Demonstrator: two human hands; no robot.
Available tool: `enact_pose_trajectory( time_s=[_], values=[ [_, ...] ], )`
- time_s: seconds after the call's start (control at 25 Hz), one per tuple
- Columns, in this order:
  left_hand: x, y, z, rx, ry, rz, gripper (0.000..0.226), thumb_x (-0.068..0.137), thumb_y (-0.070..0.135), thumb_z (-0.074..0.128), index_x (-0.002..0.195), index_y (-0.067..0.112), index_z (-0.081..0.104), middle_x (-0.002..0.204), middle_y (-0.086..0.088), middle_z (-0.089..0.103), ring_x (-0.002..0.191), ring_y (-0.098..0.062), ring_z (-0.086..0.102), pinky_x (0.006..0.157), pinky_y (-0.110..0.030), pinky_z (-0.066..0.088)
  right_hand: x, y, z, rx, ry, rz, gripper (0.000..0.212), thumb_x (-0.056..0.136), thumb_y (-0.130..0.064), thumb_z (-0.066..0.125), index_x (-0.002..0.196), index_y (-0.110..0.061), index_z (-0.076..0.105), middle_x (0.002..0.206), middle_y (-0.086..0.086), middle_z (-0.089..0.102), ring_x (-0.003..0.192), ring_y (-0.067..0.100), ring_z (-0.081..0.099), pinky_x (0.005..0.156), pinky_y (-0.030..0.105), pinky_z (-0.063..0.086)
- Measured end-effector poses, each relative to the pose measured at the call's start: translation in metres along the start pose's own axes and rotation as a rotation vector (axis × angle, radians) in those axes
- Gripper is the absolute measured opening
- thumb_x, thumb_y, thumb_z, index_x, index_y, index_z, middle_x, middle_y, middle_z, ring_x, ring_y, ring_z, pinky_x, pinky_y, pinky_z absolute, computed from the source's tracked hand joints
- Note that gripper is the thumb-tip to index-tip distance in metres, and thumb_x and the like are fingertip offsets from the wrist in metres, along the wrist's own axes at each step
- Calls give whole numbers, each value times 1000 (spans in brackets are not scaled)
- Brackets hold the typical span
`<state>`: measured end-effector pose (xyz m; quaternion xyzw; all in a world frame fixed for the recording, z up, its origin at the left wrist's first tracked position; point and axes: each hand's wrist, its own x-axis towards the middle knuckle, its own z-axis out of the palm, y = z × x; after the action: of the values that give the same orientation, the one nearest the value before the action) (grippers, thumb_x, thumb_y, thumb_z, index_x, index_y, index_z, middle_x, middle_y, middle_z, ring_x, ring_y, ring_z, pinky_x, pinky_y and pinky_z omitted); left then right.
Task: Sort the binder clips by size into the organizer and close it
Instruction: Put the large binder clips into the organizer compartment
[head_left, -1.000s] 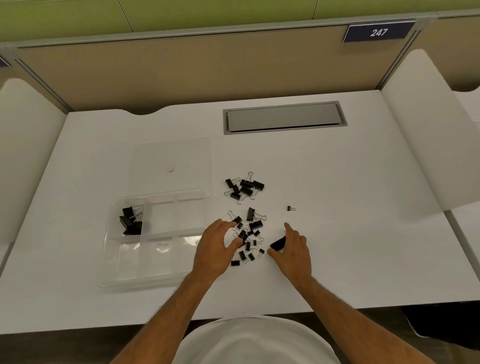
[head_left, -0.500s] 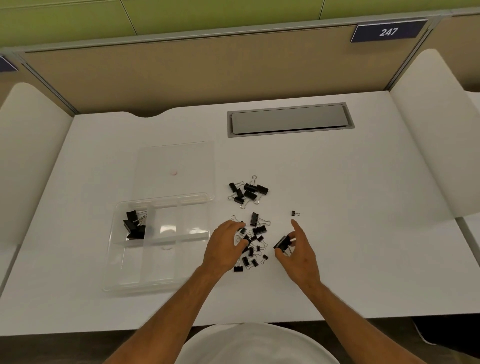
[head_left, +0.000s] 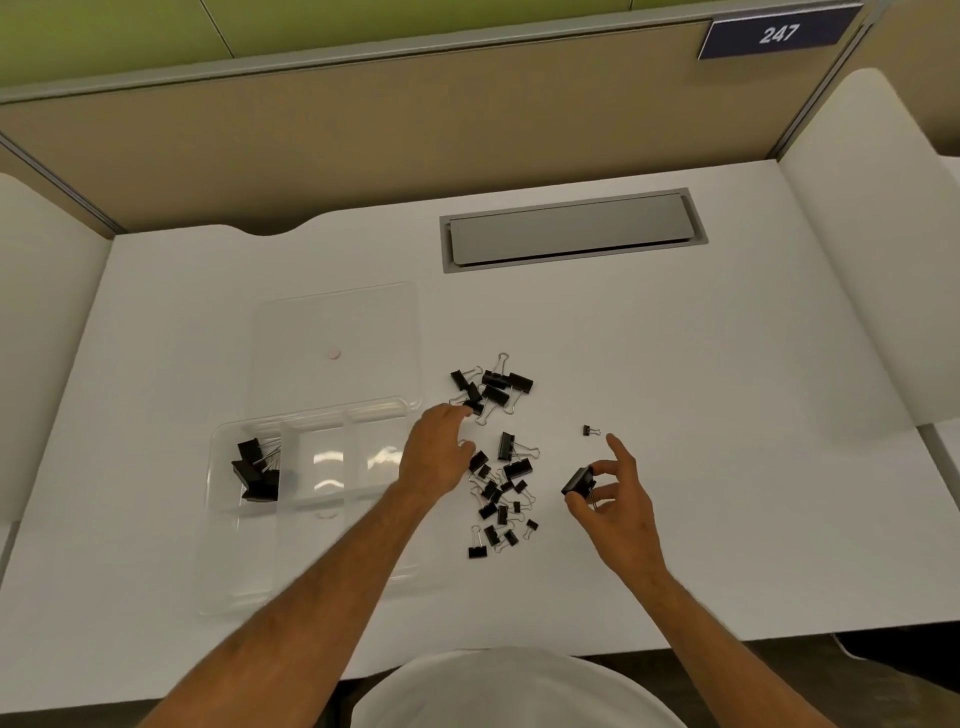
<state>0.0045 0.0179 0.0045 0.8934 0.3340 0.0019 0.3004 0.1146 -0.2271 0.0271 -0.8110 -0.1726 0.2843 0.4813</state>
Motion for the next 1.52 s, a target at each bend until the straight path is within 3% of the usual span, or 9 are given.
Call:
enact_pose_trajectory(
  time_s=[0.24, 0.52, 0.8, 1.08, 1.28, 1.4, 1.52],
  values=[
    [-38, -22, -18, 4, 164, 17, 59, 94, 33, 61, 147, 17, 39, 154, -1, 34, 147, -17, 18, 120, -39, 19, 8, -10, 7, 24, -37, -18, 83, 82, -18, 77, 145, -43, 29, 112, -14, 59, 79, 13, 65, 66, 29, 58],
    [-90, -109, -76, 73, 279, -105, 65, 96, 54, 43, 149, 17, 34, 157, -1, 31, 148, -15, 16, 118, -47, 22, 6, -42, 52, 2, -161, -96, 82, 83, -18, 75, 147, -41, 28, 116, -12, 57, 80, 10, 64, 61, 23, 56],
    [-134, -209, -117, 208, 187, -152, 79, 94, 64, 26, 156, 19, 8, 163, 2, 6, 150, -11, -3, 121, -47, 10, -16, -77, 120, 8, -146, -104, 81, 82, -17, 76, 146, -37, 31, 112, -13, 58, 78, 7, 62, 66, 25, 57],
    [-148, -261, -128, 216, 121, -41, 81, 97, 62, 30, 155, 18, -7, 163, 3, -11, 149, -13, -10, 121, -47, 7, -36, -104, 189, 11, -100, -125, 83, 81, -20, 77, 147, -36, 30, 114, -15, 60, 82, 9, 65, 70, 26, 58],
    [-149, -270, -122, 102, 117, -9, 85, 97, 59, 37, 154, 20, -13, 162, 4, -15, 149, -14, -12, 121, -48, 10, -44, -138, 242, -9, -264, -141, 71, 84, -24, 74, 143, -37, 36, 114, -17, 64, 82, 12, 68, 73, 26, 57],
    [-148, -272, -121, 61, 126, -6, 86, 97, 58, 40, 154, 18, -11, 163, 3, -13, 149, -14, -11, 121, -47, 11, -36, -164, 286, 112, -411, 19, 55, 84, -30, 75, 132, -31, 49, 108, -5, 69, 79, 23, 72, 69, 34, 58],
    [-146, -272, -117, 36, 125, -3, 89, 96, 58, 43, 154, 18, -11, 163, 3, -13, 149, -14, -11, 121, -46, 13, -23, -179, 327, 150, -433, 146, 42, 84, -30, 74, 122, -24, 57, 105, 6, 69, 79, 28, 73, 70, 40, 59]
  ],
)
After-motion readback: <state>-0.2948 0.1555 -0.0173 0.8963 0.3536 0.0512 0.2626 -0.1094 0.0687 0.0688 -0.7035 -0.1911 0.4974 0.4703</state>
